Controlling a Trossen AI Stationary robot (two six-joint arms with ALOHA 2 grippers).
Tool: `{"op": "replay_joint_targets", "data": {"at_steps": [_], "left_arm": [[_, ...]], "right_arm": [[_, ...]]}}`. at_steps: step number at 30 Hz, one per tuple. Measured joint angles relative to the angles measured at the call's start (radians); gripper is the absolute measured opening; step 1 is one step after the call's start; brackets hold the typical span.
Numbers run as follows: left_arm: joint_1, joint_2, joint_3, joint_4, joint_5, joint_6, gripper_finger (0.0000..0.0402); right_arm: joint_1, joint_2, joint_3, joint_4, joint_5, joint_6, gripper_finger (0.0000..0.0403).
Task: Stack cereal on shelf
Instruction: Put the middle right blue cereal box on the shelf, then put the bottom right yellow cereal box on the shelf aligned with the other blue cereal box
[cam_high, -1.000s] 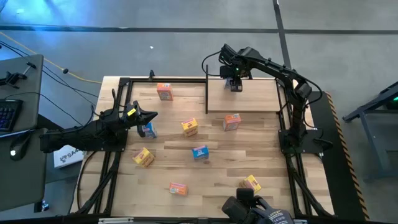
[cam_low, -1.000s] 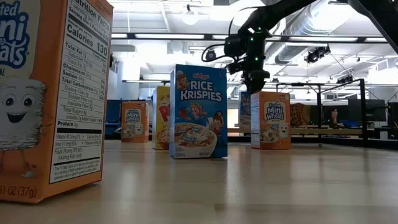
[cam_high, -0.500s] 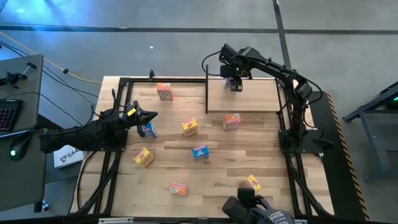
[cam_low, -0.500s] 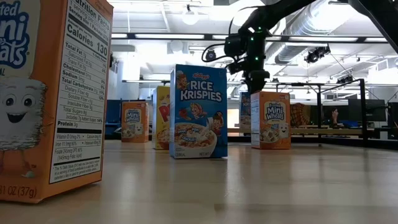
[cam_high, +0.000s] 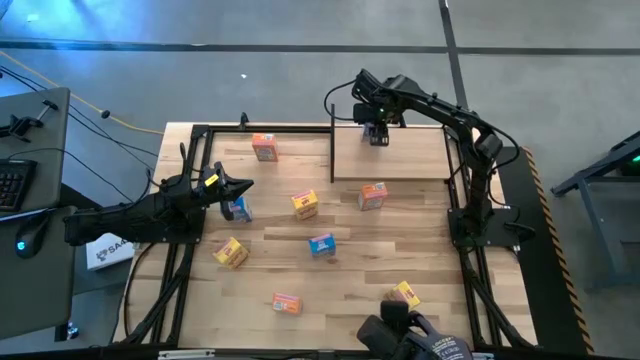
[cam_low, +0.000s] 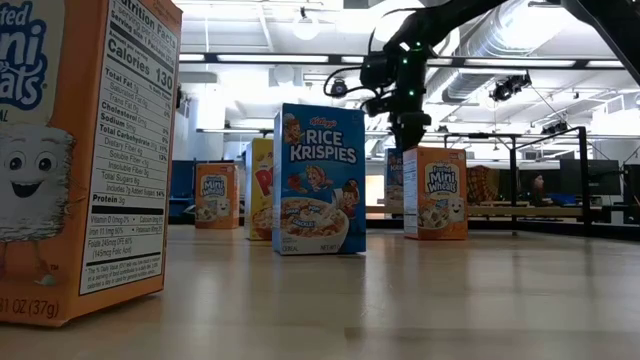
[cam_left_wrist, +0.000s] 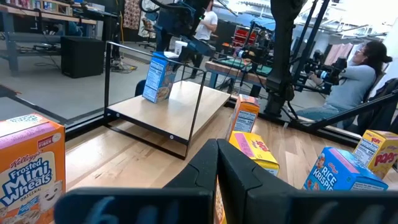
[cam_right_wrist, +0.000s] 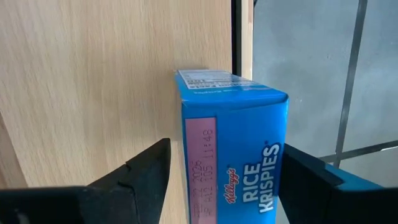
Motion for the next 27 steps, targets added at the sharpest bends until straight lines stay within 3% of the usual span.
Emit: {"op": "replay_joint_targets", "data": {"at_steps": [11, 19, 27], "left_arm": [[0.0, 0.0, 0.0, 0.0, 0.0, 0.0, 0.0001], [0.0, 0.0, 0.0, 0.0, 0.0, 0.0, 0.0018], [0.0, 0.0, 0.0, 0.0, 0.001, 0.001, 0.0031]], "right_arm": [[0.012, -0.002, 0.117, -0.035, 0.006, 0.014, 0.0239], [0.064, -0.002, 0.279, -0.176, 0.05, 0.043, 0.0239], [0.175, -0.003, 0.424, -0.309, 0.04, 0.209, 0.0224]]}}
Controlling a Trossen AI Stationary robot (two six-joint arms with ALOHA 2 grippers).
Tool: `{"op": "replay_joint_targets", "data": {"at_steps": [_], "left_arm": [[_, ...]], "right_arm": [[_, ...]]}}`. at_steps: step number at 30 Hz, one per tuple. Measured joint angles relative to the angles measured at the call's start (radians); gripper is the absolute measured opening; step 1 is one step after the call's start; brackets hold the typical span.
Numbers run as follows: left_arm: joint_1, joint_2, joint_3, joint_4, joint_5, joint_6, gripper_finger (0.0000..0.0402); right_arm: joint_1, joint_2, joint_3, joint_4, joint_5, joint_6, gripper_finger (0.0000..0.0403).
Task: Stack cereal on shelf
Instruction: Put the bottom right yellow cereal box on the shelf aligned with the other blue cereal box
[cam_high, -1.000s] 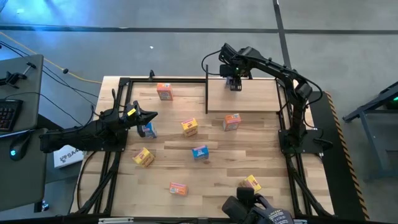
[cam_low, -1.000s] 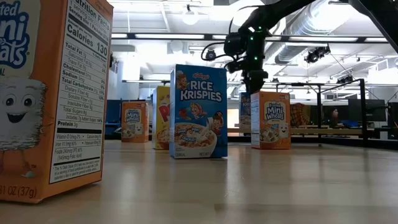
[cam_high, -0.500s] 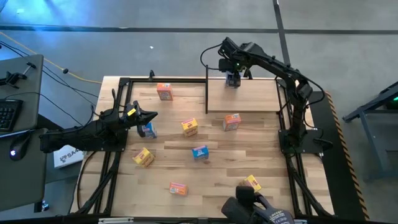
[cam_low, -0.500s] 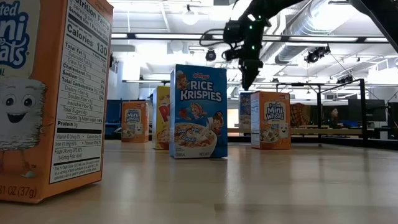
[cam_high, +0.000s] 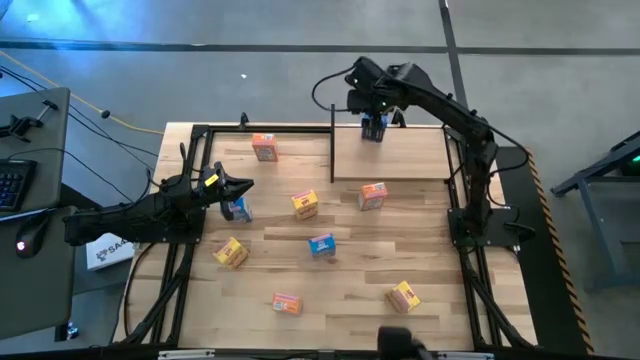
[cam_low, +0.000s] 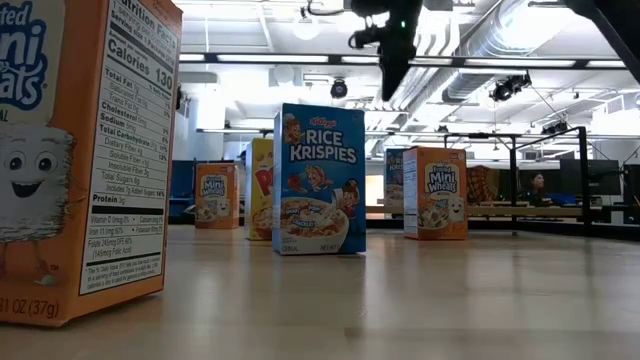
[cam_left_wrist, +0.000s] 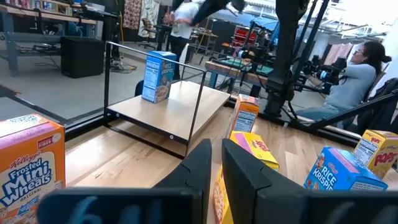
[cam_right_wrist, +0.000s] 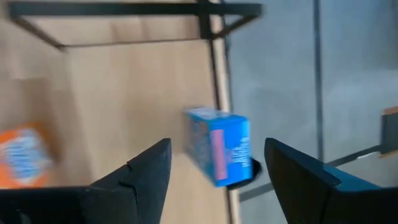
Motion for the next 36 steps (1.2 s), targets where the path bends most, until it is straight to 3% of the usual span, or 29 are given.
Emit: {"op": "replay_joint_targets", "data": {"at_steps": [5, 10, 17, 22, 27, 36], "left_arm": [[0.0, 0.0, 0.0, 0.0, 0.0, 0.006, 0.0018], [0.0, 0.0, 0.0, 0.0, 0.001, 0.026, 0.0005], [0.0, 0.0, 0.0, 0.0, 0.005, 0.025, 0.0001], [0.0, 0.0, 0.0, 0.0, 0.004, 0.018, 0.0001], [0.0, 0.0, 0.0, 0.0, 0.004, 0.017, 0.0001], [0.0, 0.0, 0.0, 0.0, 0.003, 0.017, 0.0001]], "right_arm": [[0.082, -0.038, -0.043, -0.031, -0.095, 0.131, 0.014], [0.165, -0.184, -0.31, 0.199, -0.201, 0.219, 0.0018], [0.331, -0.468, -0.793, 0.643, -0.221, 0.472, 0.0023], [0.521, -0.612, -0.972, 0.749, -0.066, 0.727, 0.0013], [0.715, -0.657, -1.014, 0.661, 0.011, 1.114, 0.0055], [1.018, -0.609, -1.014, 0.537, -0.056, 1.772, 0.0253]]}}
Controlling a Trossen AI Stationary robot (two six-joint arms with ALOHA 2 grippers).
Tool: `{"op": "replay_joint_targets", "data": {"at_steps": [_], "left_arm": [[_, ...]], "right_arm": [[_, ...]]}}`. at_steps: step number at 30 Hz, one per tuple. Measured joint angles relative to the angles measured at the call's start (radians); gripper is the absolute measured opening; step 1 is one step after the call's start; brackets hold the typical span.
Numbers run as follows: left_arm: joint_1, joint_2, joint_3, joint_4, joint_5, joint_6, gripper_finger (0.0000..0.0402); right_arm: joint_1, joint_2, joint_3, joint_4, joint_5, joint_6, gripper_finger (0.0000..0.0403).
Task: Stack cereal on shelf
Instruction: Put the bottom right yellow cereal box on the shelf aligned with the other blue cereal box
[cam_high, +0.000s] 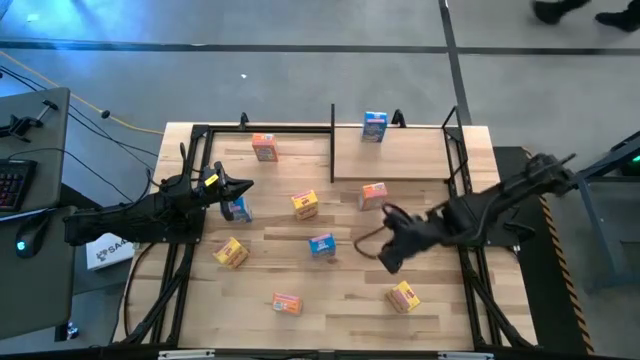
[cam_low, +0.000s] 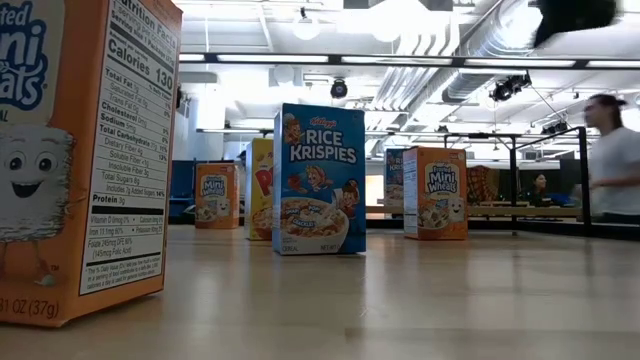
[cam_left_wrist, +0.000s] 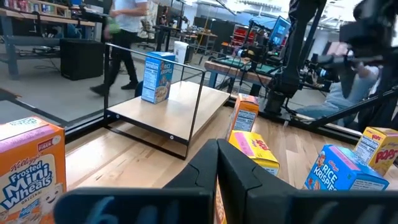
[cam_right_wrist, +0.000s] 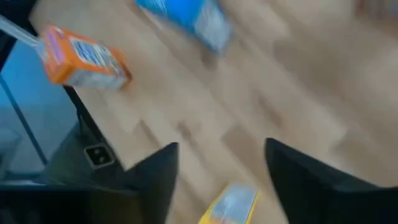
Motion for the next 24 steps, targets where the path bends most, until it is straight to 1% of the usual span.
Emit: {"op": "replay_joint_targets", "data": {"at_steps": [3, 7, 13, 18, 21, 24], "left_arm": [[0.0, 0.0, 0.0, 0.0, 0.0, -0.001, 0.0], [0.0, 0.0, 0.0, 0.0, 0.0, -0.007, 0.0001], [0.0, 0.0, 0.0, 0.0, 0.0, -0.009, 0.0001], [0.0, 0.0, 0.0, 0.0, 0.0, -0.015, 0.0001], [0.0, 0.0, 0.0, 0.0, 0.0, -0.016, 0.0001], [0.0, 0.0, 0.0, 0.0, 0.0, -0.016, 0.0001]], "right_arm": [[0.08, 0.025, 0.0, -0.031, -0.017, 0.178, 0.03], [0.149, 0.066, 0.0, -0.031, -0.033, 0.313, 0.033], [0.188, 0.13, 0.0, -0.031, -0.111, 0.41, 0.0337], [0.197, 0.157, 0.0, -0.031, -0.131, 0.436, 0.0337], [0.197, 0.172, 0.0, -0.03, -0.167, 0.435, 0.0337], [0.197, 0.186, 0.0, -0.011, -0.173, 0.424, 0.0337]]}}
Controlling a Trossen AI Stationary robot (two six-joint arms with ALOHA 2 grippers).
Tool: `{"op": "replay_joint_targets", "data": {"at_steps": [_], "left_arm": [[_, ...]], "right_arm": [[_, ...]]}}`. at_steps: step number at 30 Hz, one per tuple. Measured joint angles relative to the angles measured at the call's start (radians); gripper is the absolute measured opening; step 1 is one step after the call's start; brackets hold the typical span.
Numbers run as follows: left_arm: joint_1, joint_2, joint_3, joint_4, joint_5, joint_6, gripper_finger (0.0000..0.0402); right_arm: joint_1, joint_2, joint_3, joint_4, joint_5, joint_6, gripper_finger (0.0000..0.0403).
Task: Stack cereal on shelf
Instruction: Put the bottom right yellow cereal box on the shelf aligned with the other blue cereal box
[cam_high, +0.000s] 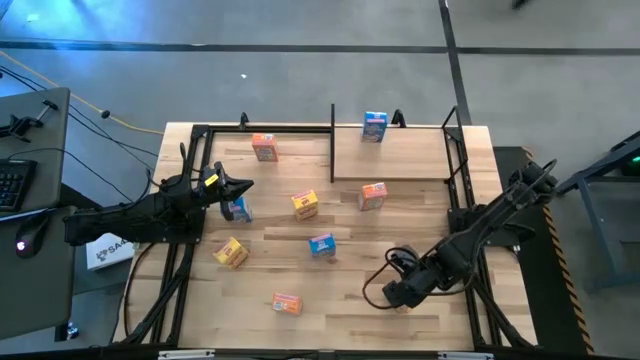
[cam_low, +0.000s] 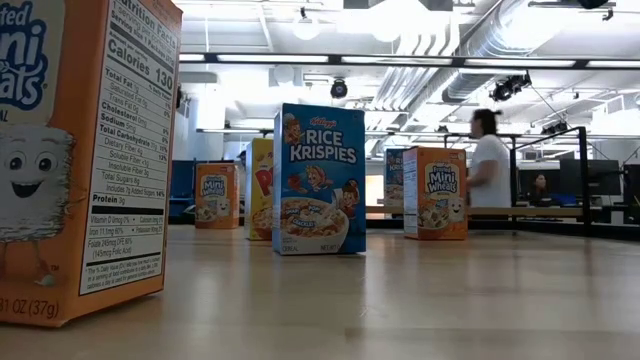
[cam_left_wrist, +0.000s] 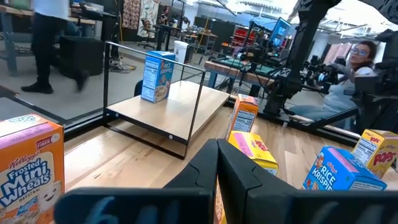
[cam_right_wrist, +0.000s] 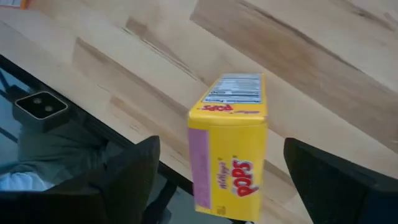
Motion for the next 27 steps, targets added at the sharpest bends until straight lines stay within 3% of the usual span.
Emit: {"op": "replay_joint_targets", "data": {"at_steps": [10, 22, 27], "left_arm": [[0.0, 0.0, 0.0, 0.0, 0.0, 0.0, 0.0001], [0.0, 0.0, 0.0, -0.001, 0.0, -0.002, 0.0001], [0.0, 0.0, 0.0, 0.0, 0.0, -0.002, 0.0001]], "right_arm": [[0.0, 0.067, 0.0, -0.035, -0.119, -0.02, 0.0313], [0.0, 0.072, 0.001, -0.026, -0.121, -0.023, 0.0199], [-0.008, 0.071, 0.001, -0.026, -0.121, -0.058, 0.0182]]}}
